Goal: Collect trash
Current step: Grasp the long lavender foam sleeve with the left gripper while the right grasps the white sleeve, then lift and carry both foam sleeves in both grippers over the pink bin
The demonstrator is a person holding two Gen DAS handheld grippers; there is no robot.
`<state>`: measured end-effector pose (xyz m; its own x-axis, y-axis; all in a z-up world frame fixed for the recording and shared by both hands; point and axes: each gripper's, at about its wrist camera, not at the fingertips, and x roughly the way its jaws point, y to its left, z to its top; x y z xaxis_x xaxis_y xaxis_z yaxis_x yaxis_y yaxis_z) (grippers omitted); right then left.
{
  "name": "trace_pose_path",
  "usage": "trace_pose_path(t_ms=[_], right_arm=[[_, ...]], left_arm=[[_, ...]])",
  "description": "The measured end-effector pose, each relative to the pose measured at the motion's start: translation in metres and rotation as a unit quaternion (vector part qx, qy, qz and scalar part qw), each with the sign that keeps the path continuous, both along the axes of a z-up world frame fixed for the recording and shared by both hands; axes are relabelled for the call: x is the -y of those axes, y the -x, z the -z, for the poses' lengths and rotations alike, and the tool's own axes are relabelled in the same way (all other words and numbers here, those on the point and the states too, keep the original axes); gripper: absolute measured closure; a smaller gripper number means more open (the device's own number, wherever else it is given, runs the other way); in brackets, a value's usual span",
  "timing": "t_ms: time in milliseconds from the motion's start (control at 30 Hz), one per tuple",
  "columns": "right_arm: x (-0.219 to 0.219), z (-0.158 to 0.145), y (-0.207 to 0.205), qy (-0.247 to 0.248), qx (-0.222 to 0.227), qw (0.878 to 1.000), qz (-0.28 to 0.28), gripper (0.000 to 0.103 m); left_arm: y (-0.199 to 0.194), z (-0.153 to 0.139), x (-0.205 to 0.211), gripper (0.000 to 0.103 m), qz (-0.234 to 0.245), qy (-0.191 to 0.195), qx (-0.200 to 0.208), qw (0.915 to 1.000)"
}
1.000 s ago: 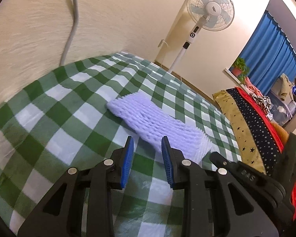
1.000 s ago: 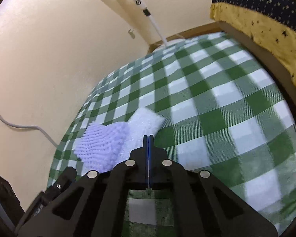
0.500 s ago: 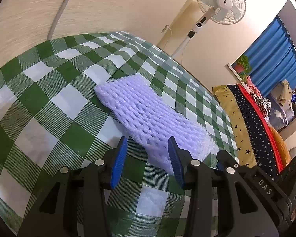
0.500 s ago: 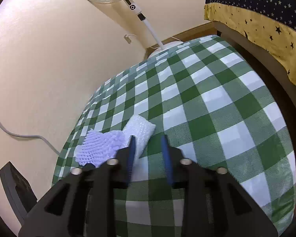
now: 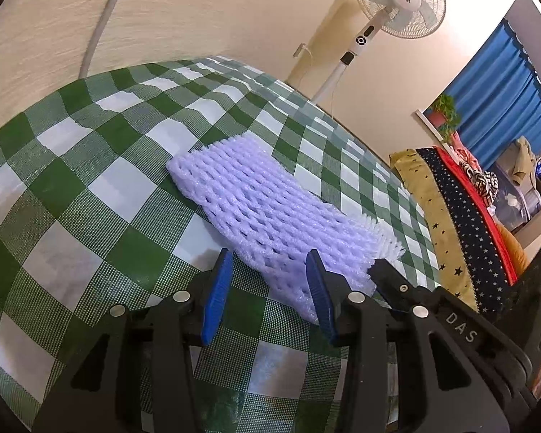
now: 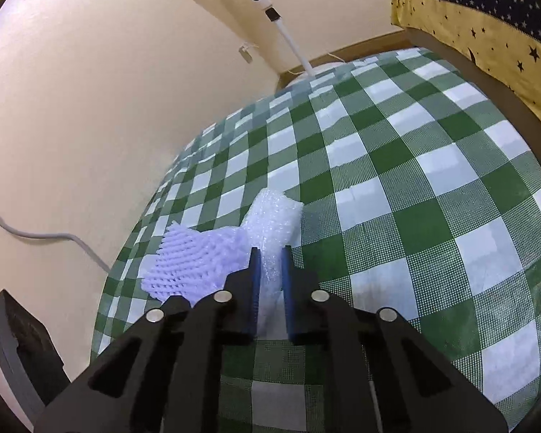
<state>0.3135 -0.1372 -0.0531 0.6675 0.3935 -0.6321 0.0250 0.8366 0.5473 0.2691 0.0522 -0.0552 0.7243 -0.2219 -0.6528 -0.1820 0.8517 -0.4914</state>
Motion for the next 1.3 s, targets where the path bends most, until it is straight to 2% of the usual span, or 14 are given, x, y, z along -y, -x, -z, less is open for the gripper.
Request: trace_pose_path(t_ms=[33, 167, 333, 533, 633, 767, 833, 900, 933, 967, 1033, 1067, 1133, 1300], right_arm=[[0.001, -0.001, 0.001, -0.001, 0.001, 1.000, 0.002, 0.093], [0.006, -0.003, 0.008, -0.002, 0.005, 1.000, 0.010, 0.093], [0.006, -0.004, 0.014, 0.012, 0.000, 1.000, 0.004, 0.093], [0.015, -0.011, 0.033, 0.037, 0.000, 0.999, 0.017, 0.093], [0.019, -0.016, 0.047, 0.066, -0.003, 0.998, 0.023, 0.093], [0.021, -0.024, 0.066, 0.121, -0.001, 0.992, 0.031, 0.093], [0.018, -0.027, 0.075, 0.156, 0.001, 0.987, 0.026, 0.093], [0.016, -0.027, 0.080, 0.175, 0.000, 0.984, 0.022, 0.092], [0.018, -0.027, 0.082, 0.179, 0.000, 0.984, 0.022, 0.088], [0.020, -0.026, 0.083, 0.182, -0.002, 0.983, 0.021, 0.088], [0.022, -0.022, 0.083, 0.186, -0.010, 0.982, 0.018, 0.083], [0.023, -0.020, 0.082, 0.185, -0.013, 0.982, 0.019, 0.072], [0.026, -0.017, 0.081, 0.183, -0.018, 0.983, 0.023, 0.060], [0.022, -0.016, 0.075, 0.180, -0.015, 0.983, 0.022, 0.059]], left_arm=[[0.000, 0.000, 0.000, 0.062, 0.000, -0.003, -0.001, 1.0000], [-0.002, 0.000, 0.002, 0.082, 0.004, -0.009, -0.008, 0.9999], [0.001, 0.000, 0.000, 0.100, 0.014, -0.001, -0.010, 0.9999], [0.015, -0.008, -0.009, 0.101, 0.007, -0.016, -0.014, 0.9998], [0.027, -0.016, -0.010, 0.101, 0.007, -0.062, -0.020, 0.9979], [0.045, -0.016, -0.010, 0.100, 0.009, -0.091, -0.034, 0.9952], [0.052, -0.015, -0.008, 0.097, 0.003, -0.109, -0.035, 0.9934], [0.057, -0.015, -0.006, 0.079, 0.002, -0.114, -0.033, 0.9929], [0.058, -0.015, -0.006, 0.063, 0.000, -0.113, -0.031, 0.9931], [0.060, -0.016, -0.006, 0.057, -0.001, -0.111, -0.028, 0.9934], [0.060, -0.016, -0.005, 0.057, -0.001, -0.115, -0.030, 0.9929], [0.059, -0.015, -0.005, 0.057, -0.002, -0.116, -0.032, 0.9927], [0.058, -0.014, -0.004, 0.057, -0.001, -0.119, -0.036, 0.9923], [0.057, -0.015, 0.004, 0.053, -0.003, -0.127, -0.033, 0.9914]])
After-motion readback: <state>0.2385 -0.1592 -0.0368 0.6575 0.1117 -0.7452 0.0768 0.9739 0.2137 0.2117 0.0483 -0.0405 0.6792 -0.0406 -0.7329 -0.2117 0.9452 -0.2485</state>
